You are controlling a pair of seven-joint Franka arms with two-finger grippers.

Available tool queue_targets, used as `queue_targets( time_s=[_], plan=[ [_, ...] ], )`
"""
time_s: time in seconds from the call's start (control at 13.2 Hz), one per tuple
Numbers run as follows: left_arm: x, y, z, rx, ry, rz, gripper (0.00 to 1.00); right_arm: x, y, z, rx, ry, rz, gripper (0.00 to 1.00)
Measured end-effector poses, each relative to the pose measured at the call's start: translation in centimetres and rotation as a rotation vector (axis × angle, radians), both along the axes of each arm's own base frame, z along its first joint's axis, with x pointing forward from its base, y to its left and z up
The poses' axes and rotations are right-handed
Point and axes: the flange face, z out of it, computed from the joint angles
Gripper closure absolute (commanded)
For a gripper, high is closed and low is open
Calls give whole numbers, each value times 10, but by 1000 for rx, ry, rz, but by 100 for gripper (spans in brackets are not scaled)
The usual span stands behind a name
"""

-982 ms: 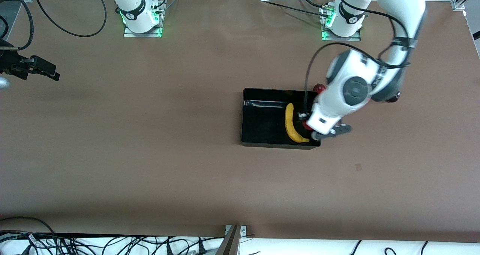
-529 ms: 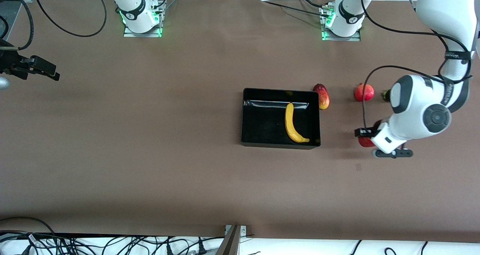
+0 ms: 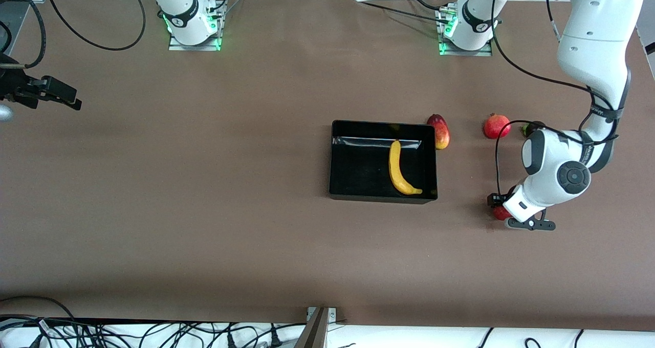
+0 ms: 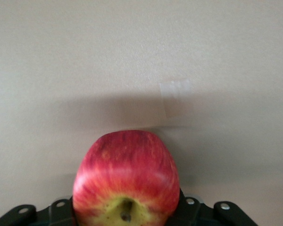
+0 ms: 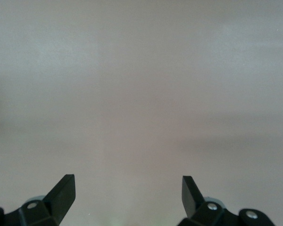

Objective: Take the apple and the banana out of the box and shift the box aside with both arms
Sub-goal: 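Lift the apple out of the tray and set it on the table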

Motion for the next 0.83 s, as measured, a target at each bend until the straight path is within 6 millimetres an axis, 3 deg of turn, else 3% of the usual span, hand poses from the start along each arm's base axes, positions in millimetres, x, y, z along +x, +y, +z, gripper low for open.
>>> queue_targets(
  time_s=[0.08, 0.15, 0.38, 0.45, 0.68, 0.83],
  plan=[
    [1, 4, 0, 9, -7, -2, 100, 0, 0, 0, 0, 0, 0, 0],
    [1, 7, 0, 17, -11, -5, 83, 0, 0, 0, 0, 0, 0, 0],
    [1, 10, 0, 25, -14, -3, 88, 0, 0, 0, 0, 0, 0, 0],
    [2, 12, 1, 26, -16, 3, 1, 0, 0, 0, 0, 0, 0, 0],
    [5, 16, 9, 31, -25, 14, 0, 0, 0, 0, 0, 0, 0, 0],
    [7, 16, 26, 33, -15, 29, 0, 0, 1, 0, 0, 0, 1, 0]
  ],
)
